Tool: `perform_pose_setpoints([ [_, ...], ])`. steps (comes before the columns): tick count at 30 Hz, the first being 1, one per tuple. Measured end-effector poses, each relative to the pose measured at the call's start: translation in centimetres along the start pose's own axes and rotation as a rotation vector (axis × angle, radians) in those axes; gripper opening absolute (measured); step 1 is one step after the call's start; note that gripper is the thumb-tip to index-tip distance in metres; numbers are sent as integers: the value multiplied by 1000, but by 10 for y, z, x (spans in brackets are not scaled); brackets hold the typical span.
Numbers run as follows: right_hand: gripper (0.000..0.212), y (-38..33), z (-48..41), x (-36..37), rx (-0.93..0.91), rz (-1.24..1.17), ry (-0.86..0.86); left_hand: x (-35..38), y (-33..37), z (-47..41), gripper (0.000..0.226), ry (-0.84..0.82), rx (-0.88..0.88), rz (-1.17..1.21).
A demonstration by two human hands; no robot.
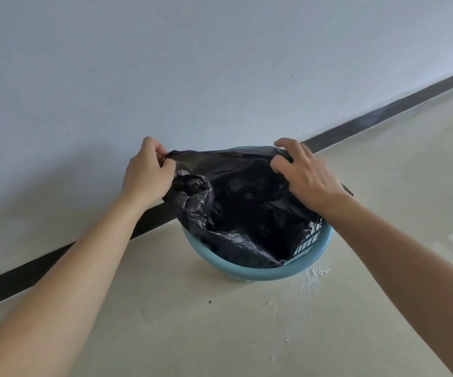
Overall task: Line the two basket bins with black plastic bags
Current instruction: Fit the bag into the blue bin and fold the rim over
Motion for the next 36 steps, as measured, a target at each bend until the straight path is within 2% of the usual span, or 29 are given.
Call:
perform_pose_setpoints([
  [2,42,-9,2,12,-70,35,-77,-5,2,-4,6,99,48,45],
  [5,59,-3,-7,28,21,93,-115,2,5,-14,19,124,134,13],
  [9,54,4,-33,36,54,183,-149,21,0,-14,34,72,134,-101],
  [12,38,9,-50,48,72,225,-206,56,-17,-11,32,-164,51,-197],
  [15,41,24,-45,80,209,179,-398,84,-39,3,30,-418,-179,-101],
  [17,45,36,-35,95,365,89,-490,95,-54,18,25,-558,-335,-30],
  [19,39,47,-29,100,493,9,-496,97,-61,37,16,-665,-420,33],
  [21,24,53,-27,102,540,-31,-470,99,-64,48,21,-731,-445,120],
  [23,17,55,-27,102,561,-47,-456,96,-62,49,26,-658,-500,259],
  [25,17,57,-27,102,576,-47,-438,77,-61,29,24,-362,-557,371],
  [27,18,60,-25,100,584,-32,-400,44,-50,2,21,-26,-356,267],
  [28,18,61,-23,99,589,-24,-376,32,-40,-3,34,38,-245,211],
  [29,18,61,-22,98,594,-18,-351,31,-31,-1,52,-6,-182,131],
  [30,17,63,-21,97,604,-17,-328,40,-28,7,66,-135,-167,41],
  [31,17,65,-19,96,619,-22,-311,52,-29,21,71,-298,-190,-35],
  [32,18,67,-18,95,635,-36,-301,65,-31,40,64,-460,-234,-69],
  [33,20,69,-18,95,651,-58,-298,77,-33,55,48,-554,-262,-56],
  [35,24,73,-18,95,673,-113,-313,84,-33,58,19,-482,-251,-26],
  [36,24,75,-18,95,680,-136,-320,81,-33,54,17,-399,-223,-40],
])
Point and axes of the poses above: each hand's wrist, its own z-axis away from the middle knuckle, its own x-axis out of the palm, y = z × x, the point moved 10 cm from there along -z, towards the middle knuckle, and after that the axes turned 14 degrees about y, right-handed, at the moved point
